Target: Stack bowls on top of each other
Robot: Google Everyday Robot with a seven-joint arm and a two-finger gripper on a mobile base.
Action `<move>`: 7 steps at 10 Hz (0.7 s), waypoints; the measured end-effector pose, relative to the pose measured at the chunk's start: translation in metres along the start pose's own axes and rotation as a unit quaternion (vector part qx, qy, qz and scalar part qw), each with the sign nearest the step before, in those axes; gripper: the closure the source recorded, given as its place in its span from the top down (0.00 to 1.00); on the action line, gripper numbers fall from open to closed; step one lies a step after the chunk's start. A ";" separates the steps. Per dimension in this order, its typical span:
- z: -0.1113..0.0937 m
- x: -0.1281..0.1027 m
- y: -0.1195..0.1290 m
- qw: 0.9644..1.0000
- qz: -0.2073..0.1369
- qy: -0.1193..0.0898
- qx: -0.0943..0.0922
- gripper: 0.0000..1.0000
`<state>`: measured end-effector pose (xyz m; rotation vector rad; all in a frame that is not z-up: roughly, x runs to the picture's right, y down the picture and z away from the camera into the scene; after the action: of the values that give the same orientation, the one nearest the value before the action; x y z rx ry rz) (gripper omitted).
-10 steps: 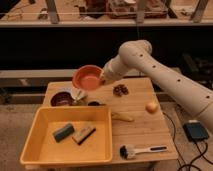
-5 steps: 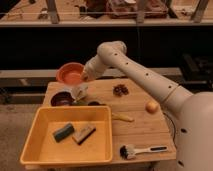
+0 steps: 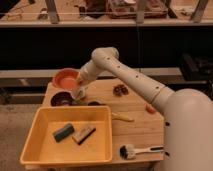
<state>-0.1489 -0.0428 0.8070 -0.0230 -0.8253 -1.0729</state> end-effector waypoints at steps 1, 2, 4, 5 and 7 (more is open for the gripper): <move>0.004 -0.003 0.000 1.000 -0.004 -0.006 -0.003 0.12; 0.012 -0.006 -0.002 1.000 -0.007 -0.014 -0.006 0.12; 0.035 -0.017 -0.003 0.999 -0.011 -0.037 -0.010 0.12; 0.043 -0.020 0.001 0.999 -0.012 -0.043 -0.013 0.12; 0.051 -0.027 -0.001 0.998 -0.019 -0.052 -0.019 0.12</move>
<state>-0.1852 -0.0022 0.8268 -0.0967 -0.9025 -1.1297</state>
